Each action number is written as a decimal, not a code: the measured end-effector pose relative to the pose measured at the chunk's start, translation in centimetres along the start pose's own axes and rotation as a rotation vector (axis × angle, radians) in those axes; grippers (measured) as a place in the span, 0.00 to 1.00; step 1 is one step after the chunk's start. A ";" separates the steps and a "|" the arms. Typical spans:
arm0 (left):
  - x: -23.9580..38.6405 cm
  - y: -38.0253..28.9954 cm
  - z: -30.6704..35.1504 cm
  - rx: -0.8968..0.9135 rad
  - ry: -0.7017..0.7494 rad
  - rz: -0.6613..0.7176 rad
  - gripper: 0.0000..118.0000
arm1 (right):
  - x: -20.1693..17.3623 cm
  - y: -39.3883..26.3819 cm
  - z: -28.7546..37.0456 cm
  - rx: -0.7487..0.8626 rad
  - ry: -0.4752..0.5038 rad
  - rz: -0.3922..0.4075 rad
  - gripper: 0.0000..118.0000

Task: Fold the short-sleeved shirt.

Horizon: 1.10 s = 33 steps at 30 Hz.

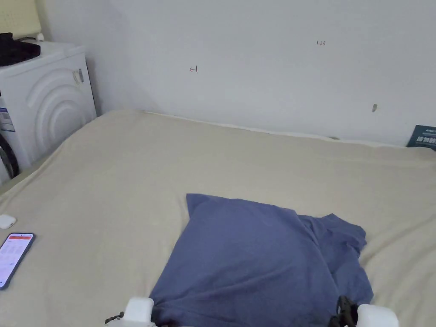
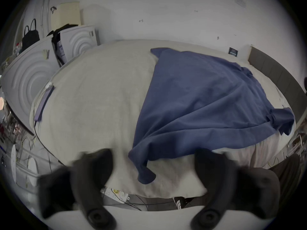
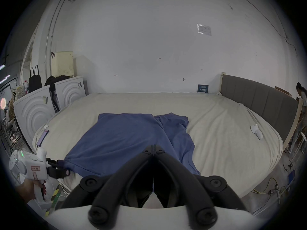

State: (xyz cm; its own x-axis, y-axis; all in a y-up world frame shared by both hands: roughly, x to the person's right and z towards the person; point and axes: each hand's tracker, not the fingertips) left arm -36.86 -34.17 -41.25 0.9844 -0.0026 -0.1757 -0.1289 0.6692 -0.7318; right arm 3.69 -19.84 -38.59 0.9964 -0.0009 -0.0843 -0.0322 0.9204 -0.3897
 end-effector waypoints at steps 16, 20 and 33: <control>0.0 1.3 2.9 0.106 0.027 0.071 0.00 | 6.6 -6.3 -3.5 -0.331 -0.155 -0.139 1.00; 0.2 1.5 3.3 0.119 0.022 0.069 0.00 | 6.5 -7.8 -5.6 -0.375 -0.152 -0.112 1.00; -0.3 1.0 3.0 0.119 0.030 0.052 0.00 | 7.2 -9.8 -7.0 -0.444 -0.140 -0.162 0.09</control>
State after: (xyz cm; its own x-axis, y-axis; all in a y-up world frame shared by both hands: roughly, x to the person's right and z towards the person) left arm -36.92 -31.27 -39.95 0.9726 0.0134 -0.2320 -0.1627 0.7521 -0.6386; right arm 10.65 -31.61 -41.77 0.9913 -0.0491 0.1220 0.1240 0.6573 -0.7434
